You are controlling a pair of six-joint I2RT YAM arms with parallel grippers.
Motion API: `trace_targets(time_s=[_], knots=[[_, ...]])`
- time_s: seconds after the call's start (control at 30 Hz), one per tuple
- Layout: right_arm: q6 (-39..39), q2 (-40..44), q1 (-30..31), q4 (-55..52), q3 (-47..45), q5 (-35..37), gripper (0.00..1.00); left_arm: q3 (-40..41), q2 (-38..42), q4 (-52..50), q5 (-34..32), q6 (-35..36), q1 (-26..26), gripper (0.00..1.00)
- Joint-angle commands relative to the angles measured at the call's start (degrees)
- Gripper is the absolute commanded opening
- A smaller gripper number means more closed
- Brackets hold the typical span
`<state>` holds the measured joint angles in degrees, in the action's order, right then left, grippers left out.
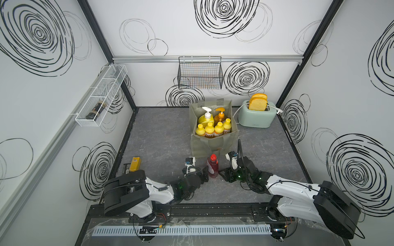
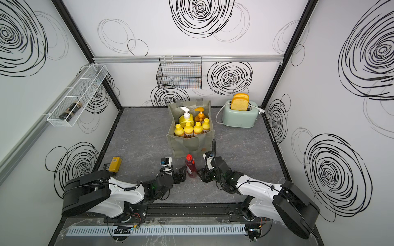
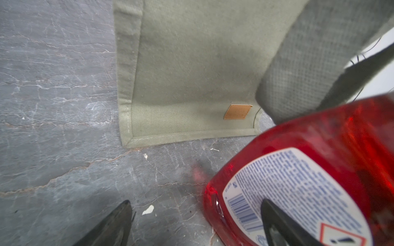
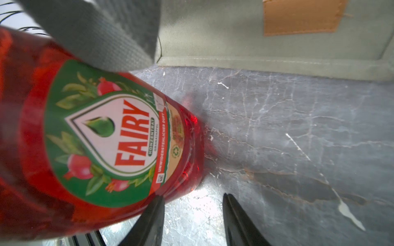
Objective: Pack dish soap into the shopping bag
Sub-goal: Adjust the bottle of dish soap at the center of the board.
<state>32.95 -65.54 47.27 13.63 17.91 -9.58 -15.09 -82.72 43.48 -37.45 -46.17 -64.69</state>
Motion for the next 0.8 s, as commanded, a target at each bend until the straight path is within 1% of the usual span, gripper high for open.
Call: trace_targets(time_s=[0.0, 0.1, 0.2, 0.33, 0.47, 0.57, 0.67, 0.77], knots=[[1.05, 0.16, 0.88, 1.69, 0.98, 0.69, 0.5, -0.48, -0.09, 2.64, 0.0, 0.37, 0.36, 0.96], [0.97, 0.71, 1.34, 1.11, 1.18, 0.86, 0.49, 0.09, 0.48, 3.09, -0.22, 0.38, -0.1, 0.96], [-0.17, 4.47, 1.83, -2.6, 1.37, 2.32, 0.49, 1.13, 2.49, 2.69, -3.11, 0.6, -2.47, 0.96], [-4.08, 13.78, 2.84, -12.18, 3.21, 5.39, 0.49, 2.68, 6.67, 1.48, -9.45, 1.79, -7.72, 0.96], [-8.59, 24.17, 3.04, -16.67, 3.82, 4.76, 0.5, 3.6, 10.52, 1.01, -14.92, 4.74, -12.79, 0.96], [-9.74, 30.48, 3.18, -18.65, 4.46, 4.74, 0.51, 3.66, 13.78, -0.12, -18.39, 7.66, -15.98, 0.96], [-11.5, 32.48, 3.13, -21.34, 6.6, 4.21, 0.52, 4.75, 16.87, 0.99, -19.81, 10.54, -17.75, 0.96], [-12.71, 31.7, 3.18, -22.07, 8.94, 3.11, 0.54, 6.03, 22.15, 8.42, -21.77, 20.45, -21.17, 0.96]])
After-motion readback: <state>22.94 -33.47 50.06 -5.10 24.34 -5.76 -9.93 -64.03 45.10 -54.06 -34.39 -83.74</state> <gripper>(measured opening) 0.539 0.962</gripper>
